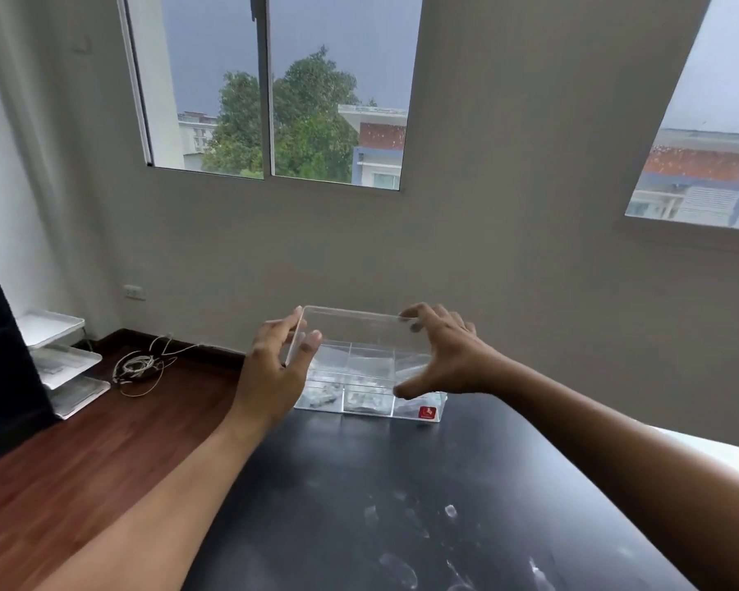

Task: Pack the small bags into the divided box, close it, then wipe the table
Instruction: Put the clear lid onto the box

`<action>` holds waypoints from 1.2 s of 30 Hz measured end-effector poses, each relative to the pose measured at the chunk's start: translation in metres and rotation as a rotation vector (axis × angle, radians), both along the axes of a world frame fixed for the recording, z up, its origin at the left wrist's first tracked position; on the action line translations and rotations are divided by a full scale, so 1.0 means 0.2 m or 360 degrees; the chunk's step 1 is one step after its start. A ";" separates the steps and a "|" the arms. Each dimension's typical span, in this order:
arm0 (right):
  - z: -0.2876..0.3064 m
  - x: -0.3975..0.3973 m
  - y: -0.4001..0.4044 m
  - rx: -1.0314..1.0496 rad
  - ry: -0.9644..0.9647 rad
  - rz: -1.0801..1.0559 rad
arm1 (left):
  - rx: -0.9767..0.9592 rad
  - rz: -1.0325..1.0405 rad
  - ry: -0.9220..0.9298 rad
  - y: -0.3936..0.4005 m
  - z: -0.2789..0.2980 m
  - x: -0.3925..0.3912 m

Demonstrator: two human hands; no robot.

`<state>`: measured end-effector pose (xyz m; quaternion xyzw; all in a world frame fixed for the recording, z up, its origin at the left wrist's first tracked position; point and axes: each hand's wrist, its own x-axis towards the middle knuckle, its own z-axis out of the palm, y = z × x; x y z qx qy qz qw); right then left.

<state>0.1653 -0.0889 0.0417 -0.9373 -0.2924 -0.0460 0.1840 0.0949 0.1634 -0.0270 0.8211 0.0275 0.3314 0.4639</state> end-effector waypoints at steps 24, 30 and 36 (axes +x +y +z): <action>-0.04 0.12 -0.04 -0.0160 0.0427 0.0133 | 0.0327 0.0037 0.0230 0.04 -0.09 0.05; -0.08 0.11 -0.03 -0.0102 0.0451 0.0109 | 0.0342 0.0022 0.0235 0.04 -0.09 0.05; -0.12 0.08 -0.06 -0.0129 0.0456 0.0203 | 0.0459 0.0058 0.0213 0.00 -0.11 0.05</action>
